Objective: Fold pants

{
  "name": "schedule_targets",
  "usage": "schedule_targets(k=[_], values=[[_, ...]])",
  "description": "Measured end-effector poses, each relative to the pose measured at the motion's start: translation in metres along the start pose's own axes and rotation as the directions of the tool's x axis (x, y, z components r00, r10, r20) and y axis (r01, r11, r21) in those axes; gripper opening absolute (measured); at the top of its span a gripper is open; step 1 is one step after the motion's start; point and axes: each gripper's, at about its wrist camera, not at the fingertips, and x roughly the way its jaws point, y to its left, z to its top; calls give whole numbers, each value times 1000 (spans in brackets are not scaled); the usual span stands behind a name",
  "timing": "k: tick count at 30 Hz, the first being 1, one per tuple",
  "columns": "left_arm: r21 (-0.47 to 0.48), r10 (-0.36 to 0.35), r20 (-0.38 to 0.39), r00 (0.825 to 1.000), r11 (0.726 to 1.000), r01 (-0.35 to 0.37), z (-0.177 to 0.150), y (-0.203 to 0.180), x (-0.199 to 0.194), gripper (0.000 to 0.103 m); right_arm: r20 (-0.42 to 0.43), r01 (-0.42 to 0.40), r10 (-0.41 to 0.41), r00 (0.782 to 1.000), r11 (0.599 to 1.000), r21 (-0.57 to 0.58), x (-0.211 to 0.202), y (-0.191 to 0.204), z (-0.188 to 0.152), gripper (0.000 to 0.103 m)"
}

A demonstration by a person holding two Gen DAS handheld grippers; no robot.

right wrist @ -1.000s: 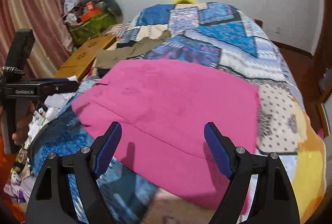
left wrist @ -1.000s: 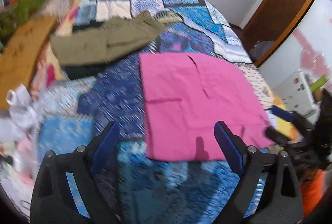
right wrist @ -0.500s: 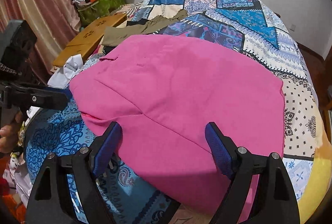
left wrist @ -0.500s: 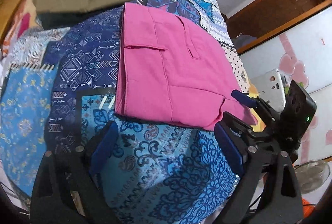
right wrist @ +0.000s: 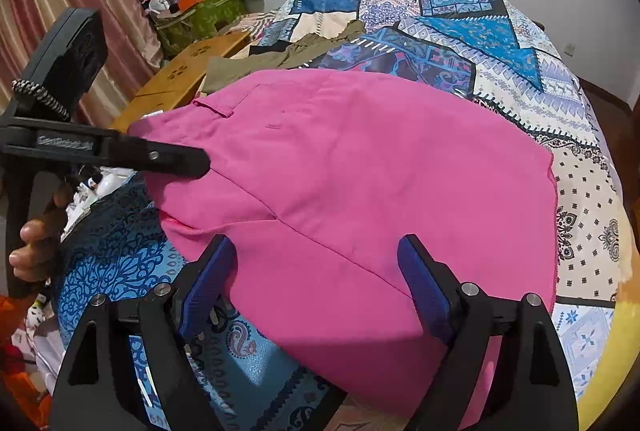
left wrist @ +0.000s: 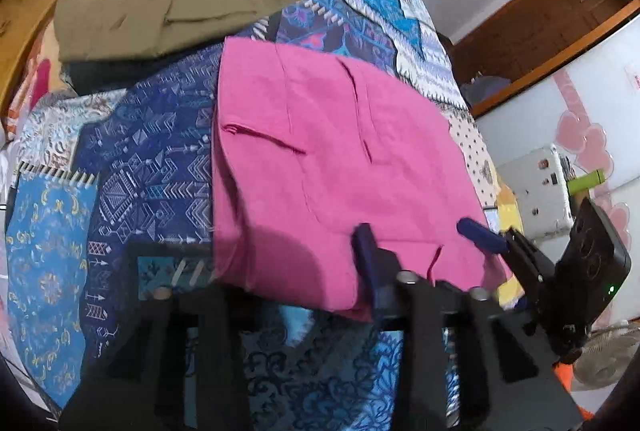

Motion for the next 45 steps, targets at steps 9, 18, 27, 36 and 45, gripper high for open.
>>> schedule_targets(k=[9, 18, 27, 36, 45], values=[[168, 214, 213, 953, 953, -252, -11, -30, -37, 22, 61, -27, 18, 998, 988, 154, -26, -30, -5, 80], [273, 262, 431, 864, 875, -401, -11, -73, -83, 20, 37, 104, -114, 993, 974, 202, -41, -57, -31, 80], [411, 105, 379, 919, 871, -270, -1, -128, -67, 17, 39, 83, -94, 995, 974, 209, -38, -62, -37, 81], [457, -21, 188, 982, 887, -69, 8, -158, -25, 17, 48, 70, -82, 995, 974, 216, -36, -63, -37, 81], [463, -30, 42, 999, 887, 7, 4, -168, 11, 17, 50, 69, -82, 995, 974, 217, -36, -62, -38, 81]])
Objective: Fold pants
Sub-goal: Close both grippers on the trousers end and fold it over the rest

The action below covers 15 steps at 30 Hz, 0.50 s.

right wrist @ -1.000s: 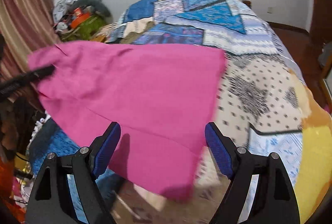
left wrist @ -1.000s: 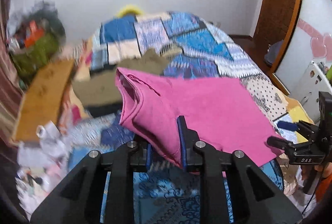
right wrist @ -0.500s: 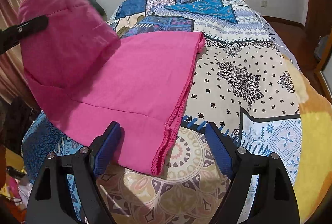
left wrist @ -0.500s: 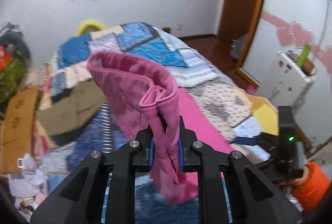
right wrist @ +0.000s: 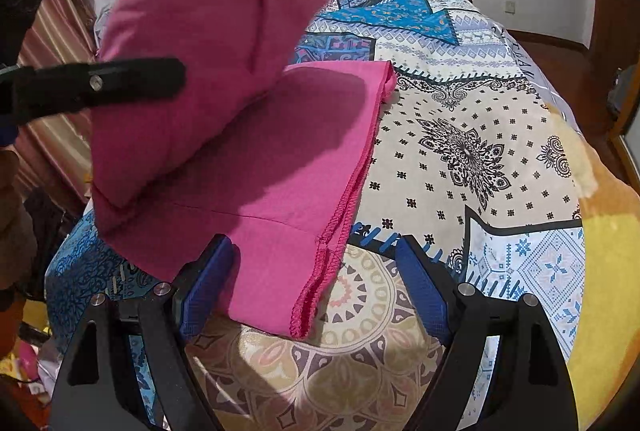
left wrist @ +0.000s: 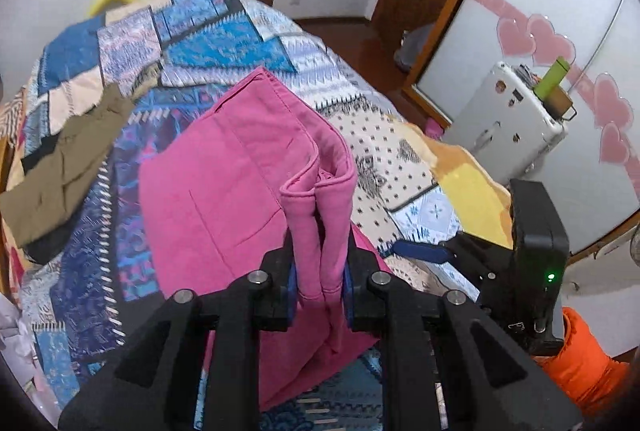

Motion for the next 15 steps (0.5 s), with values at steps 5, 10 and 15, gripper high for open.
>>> schedule_targets(k=[5, 10, 15], values=[[-14, -27, -41, 999, 1000, 26, 1, -2, 3, 43, 0, 1, -1, 1000, 1000, 1, 0, 0, 0, 81], [8, 20, 25, 999, 1000, -20, 3, 0, -11, 57, -1, 3, -3, 1000, 1000, 2, 1, -1, 1, 81], [18, 143, 65, 988, 989, -145, 20, 28, -11, 68, 3, 9, -9, 1000, 1000, 4, -3, 0, 0, 81]])
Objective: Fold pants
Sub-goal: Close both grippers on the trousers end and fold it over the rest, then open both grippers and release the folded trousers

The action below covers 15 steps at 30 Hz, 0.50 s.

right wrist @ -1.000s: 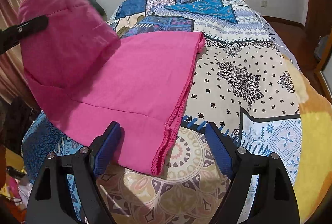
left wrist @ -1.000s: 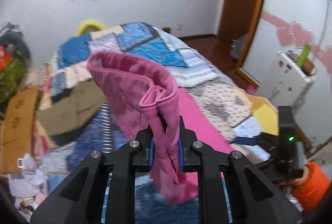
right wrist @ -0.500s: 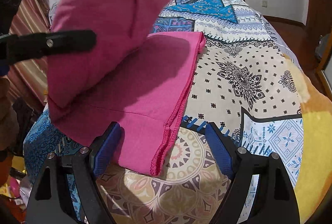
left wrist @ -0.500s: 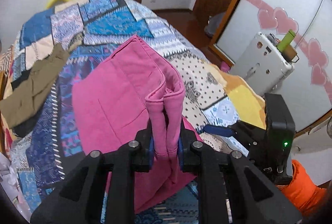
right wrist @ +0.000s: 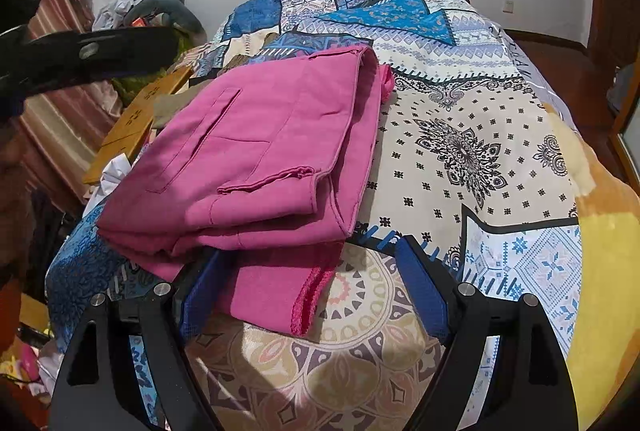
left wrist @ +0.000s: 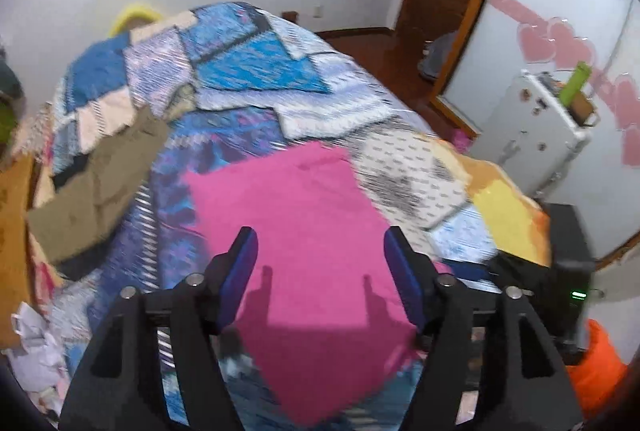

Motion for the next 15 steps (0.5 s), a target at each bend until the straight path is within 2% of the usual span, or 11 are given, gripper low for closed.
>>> schedule_targets(k=[4, 9, 12, 15], values=[[1, 90, -22, 996, 996, -90, 14, 27, 20, 76, 14, 20, -20, 1000, 1000, -3, -7, -2, -1, 81], [-1, 143, -84, 986, 990, -144, 34, 55, 57, 76, 28, 48, -48, 998, 999, -8, -15, -6, -2, 81], [18, 178, -118, 977, 984, -177, 42, 64, 85, 76, 29, 66, -66, 997, 998, 7, -18, -13, -2, 81], [20, 200, -191, 961, 980, -200, 39, 74, 122, 79, 29, 87, -88, 996, 995, 39, -20, -21, -3, 81]])
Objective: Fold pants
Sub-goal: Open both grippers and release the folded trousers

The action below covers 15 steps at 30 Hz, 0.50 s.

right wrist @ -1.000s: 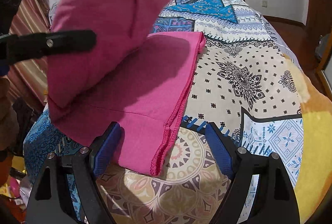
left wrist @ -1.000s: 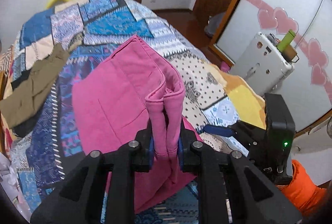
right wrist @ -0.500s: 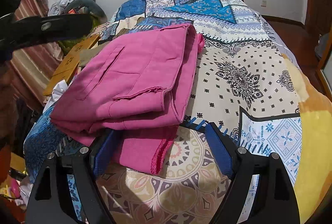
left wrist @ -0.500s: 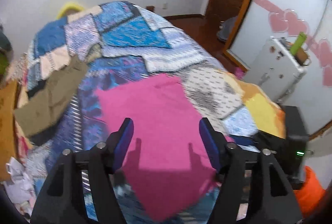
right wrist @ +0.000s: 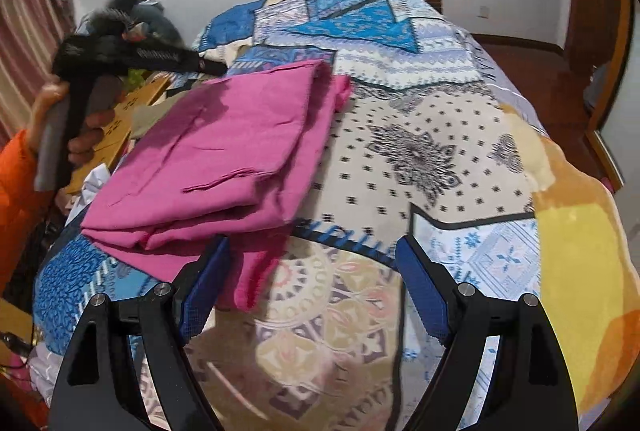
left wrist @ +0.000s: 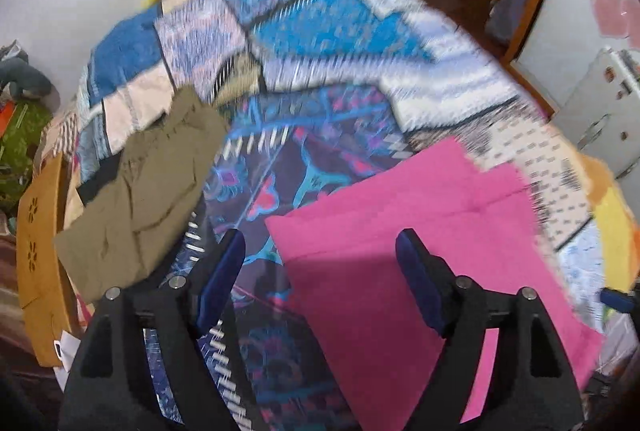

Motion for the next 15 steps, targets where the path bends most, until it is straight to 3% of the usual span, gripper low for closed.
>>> schedule_targets(k=[2, 4, 10, 15], values=[[-18, 6, -25, 1000, 1000, -7, -5, 5, 18, 94, 0, 9, -9, 1000, 1000, 17, -1, -5, 0, 81], [-21, 15, 1, 1000, 1000, -14, -12, 14, 20, 101, 0, 22, -22, 1000, 999, 29, -4, -10, 0, 81], [3, 69, 6, 998, 998, -69, -38, 32, 0, 101, 4, 62, -63, 998, 997, 38, -15, -22, 0, 81], [-22, 97, -15, 995, 995, -97, -72, 52, -22, 101, 43, 51, -53, 998, 997, 63, -26, -23, 2, 81]])
